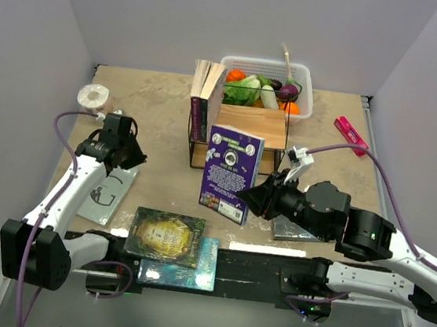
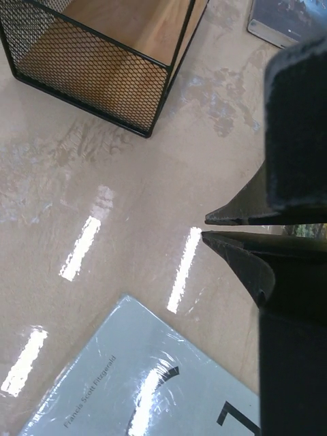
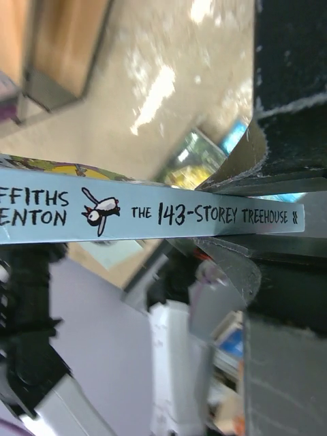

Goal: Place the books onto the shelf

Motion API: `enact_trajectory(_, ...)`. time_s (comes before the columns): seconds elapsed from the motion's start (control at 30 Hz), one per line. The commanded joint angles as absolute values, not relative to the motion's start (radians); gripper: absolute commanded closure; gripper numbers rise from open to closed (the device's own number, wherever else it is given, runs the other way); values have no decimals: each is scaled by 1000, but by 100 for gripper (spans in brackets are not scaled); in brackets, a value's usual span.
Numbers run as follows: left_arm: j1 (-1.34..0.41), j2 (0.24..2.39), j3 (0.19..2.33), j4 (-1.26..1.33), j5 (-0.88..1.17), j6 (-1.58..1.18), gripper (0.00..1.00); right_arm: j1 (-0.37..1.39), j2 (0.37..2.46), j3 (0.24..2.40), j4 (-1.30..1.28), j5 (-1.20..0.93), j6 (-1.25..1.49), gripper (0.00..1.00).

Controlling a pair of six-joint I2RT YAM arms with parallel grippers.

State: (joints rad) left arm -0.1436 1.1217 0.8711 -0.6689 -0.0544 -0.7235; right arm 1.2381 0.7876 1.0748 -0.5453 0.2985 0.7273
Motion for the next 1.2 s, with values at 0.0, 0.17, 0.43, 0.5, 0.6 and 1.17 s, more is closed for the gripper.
enact_trajectory(0.0,-135,1193,977,-624,-61,-713,87,1239,856,1253,-624,615,647,100)
enact_trajectory(0.17,-124,1326,1098,-583,-61,-670,87,1241,997,1376,-624,895,539,100)
enact_trajectory(0.43,-114,1511,1281,-561,-5,-664,89,1236,1271,1482,-238,1236,186,100)
enact_trajectory(0.5,-112,1519,1279,-549,26,-690,89,1217,1342,1502,-170,1281,166,100)
enact_trajectory(0.6,-112,1502,1240,-483,35,-728,89,1169,1405,1528,-149,1276,190,100)
enact_trajectory(1.17,-110,1572,1275,-374,71,-769,88,1006,1468,1296,129,1022,327,100)
